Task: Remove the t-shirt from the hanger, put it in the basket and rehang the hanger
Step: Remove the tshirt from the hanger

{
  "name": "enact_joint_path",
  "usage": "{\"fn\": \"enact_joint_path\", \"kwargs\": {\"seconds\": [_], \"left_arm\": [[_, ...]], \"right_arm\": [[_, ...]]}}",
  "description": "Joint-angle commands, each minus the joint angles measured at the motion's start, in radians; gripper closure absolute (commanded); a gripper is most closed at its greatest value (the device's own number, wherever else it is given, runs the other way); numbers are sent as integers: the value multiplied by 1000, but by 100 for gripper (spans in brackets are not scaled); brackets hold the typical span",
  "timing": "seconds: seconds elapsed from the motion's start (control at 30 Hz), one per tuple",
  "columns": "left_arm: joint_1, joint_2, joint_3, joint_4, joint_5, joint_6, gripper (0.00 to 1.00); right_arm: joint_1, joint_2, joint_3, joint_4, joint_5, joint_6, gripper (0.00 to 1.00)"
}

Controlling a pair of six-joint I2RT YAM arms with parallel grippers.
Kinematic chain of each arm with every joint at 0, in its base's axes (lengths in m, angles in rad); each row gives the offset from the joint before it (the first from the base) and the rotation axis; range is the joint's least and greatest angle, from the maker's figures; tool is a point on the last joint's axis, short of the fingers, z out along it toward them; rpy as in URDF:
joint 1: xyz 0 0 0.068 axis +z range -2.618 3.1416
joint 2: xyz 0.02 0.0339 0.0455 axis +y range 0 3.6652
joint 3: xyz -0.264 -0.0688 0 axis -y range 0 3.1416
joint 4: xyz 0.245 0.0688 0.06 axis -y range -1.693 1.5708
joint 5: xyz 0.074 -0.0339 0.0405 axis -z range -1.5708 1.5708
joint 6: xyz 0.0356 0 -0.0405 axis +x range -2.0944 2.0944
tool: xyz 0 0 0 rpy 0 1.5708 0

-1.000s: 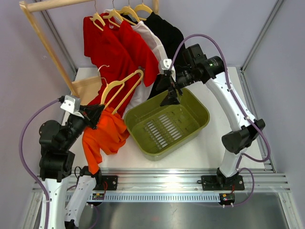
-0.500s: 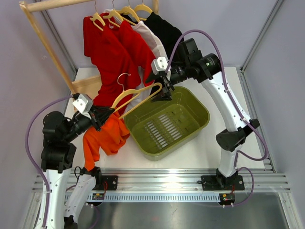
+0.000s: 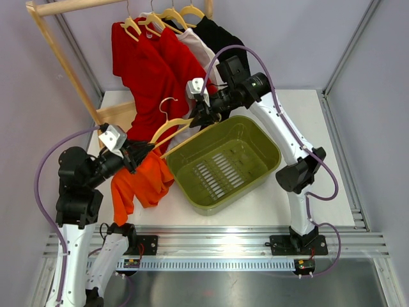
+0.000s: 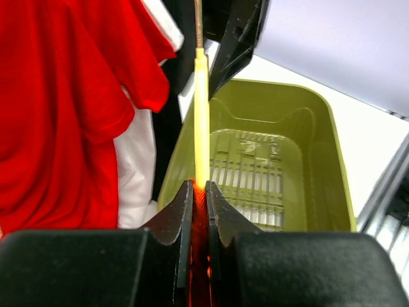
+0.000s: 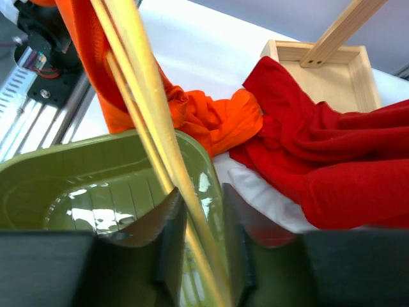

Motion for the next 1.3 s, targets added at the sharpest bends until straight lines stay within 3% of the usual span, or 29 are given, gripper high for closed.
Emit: {"fn": "enact_joint_path", "kwargs": {"seconds": [0.0, 0.1, 0.27, 0.3, 0.43, 0.53, 0.73, 0.97, 1.0, 1.27], "left_arm": [[5, -22, 24, 70, -71, 49, 100], [5, -41, -2, 70, -130, 63, 100], [5, -74, -46, 66, -234, 75, 100], [5, -82, -51, 66, -254, 75, 95], [5, -114, -83, 66, -369, 72, 52], [5, -133, -97, 66, -456, 54, 36], [5, -134, -95, 41, -578, -8, 30], [5, -97, -141, 33, -472, -238, 22], [5, -91, -149, 33, -467, -291, 14], [3, -19, -224, 72, -421, -529, 13]], "right_arm": [[10, -23, 31, 1, 25, -29, 77], [8, -68, -33, 17, 70, -67, 100], [-26, -117, -47, -10, 99, -112, 100], [-35, -120, -41, -22, 102, -124, 100], [-59, -122, 26, -176, 181, -237, 100], [-58, -131, 48, -304, 298, -297, 100], [-61, -193, -39, -237, 445, -241, 100], [-26, -140, 54, -290, 491, -147, 100], [-21, -137, 57, -285, 493, -133, 100], [13, -63, 141, -190, 513, 135, 100]]}}
